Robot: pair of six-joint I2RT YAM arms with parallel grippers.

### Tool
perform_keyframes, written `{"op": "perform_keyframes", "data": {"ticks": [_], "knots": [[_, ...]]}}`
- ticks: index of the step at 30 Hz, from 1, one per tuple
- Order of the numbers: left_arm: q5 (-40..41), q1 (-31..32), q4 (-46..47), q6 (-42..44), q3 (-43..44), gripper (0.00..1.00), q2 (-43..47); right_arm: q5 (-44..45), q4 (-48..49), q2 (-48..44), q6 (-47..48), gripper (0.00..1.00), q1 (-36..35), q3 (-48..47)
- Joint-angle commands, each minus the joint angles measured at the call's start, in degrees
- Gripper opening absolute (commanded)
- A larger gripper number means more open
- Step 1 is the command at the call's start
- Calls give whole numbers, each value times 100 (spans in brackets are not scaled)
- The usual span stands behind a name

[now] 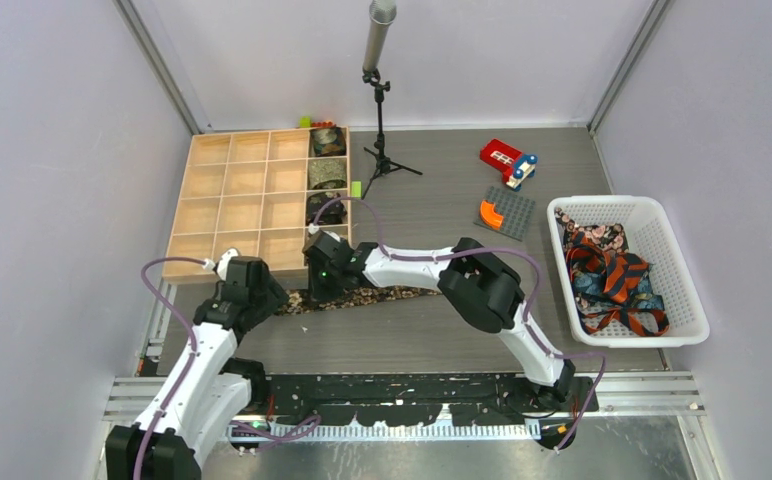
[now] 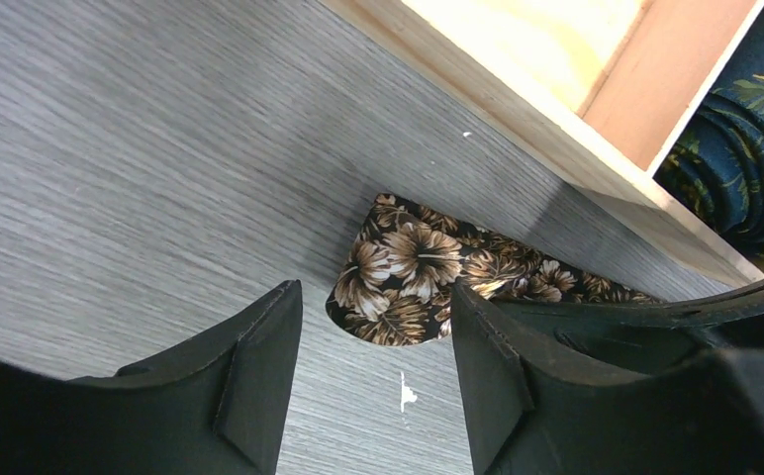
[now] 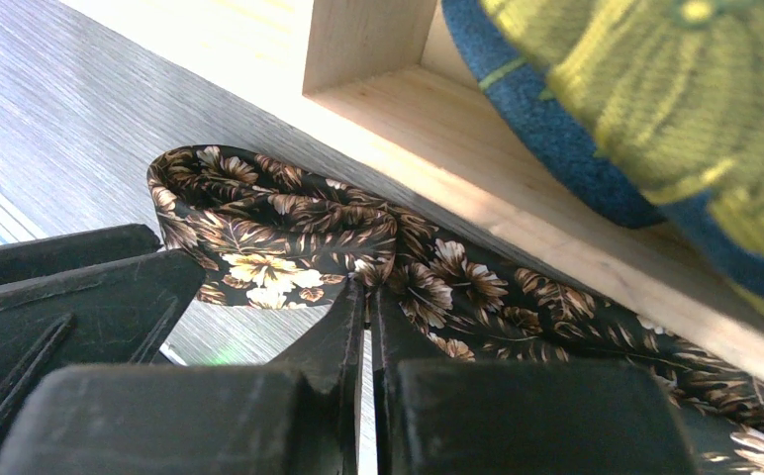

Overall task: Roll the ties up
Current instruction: Roll the tie at the center of the board.

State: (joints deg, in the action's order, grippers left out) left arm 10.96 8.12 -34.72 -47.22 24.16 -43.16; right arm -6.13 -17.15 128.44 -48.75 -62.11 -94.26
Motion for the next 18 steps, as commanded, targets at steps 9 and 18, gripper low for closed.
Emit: {"op": "perform_keyframes", "data": {"ticks": [9, 18], "knots": [[-609, -24, 596, 336, -112, 63, -23, 324, 143, -453, -26, 5, 257, 1175], [-629, -30, 643, 403, -124, 60, 87, 228, 283, -679, 23, 4, 383, 1494]]}}
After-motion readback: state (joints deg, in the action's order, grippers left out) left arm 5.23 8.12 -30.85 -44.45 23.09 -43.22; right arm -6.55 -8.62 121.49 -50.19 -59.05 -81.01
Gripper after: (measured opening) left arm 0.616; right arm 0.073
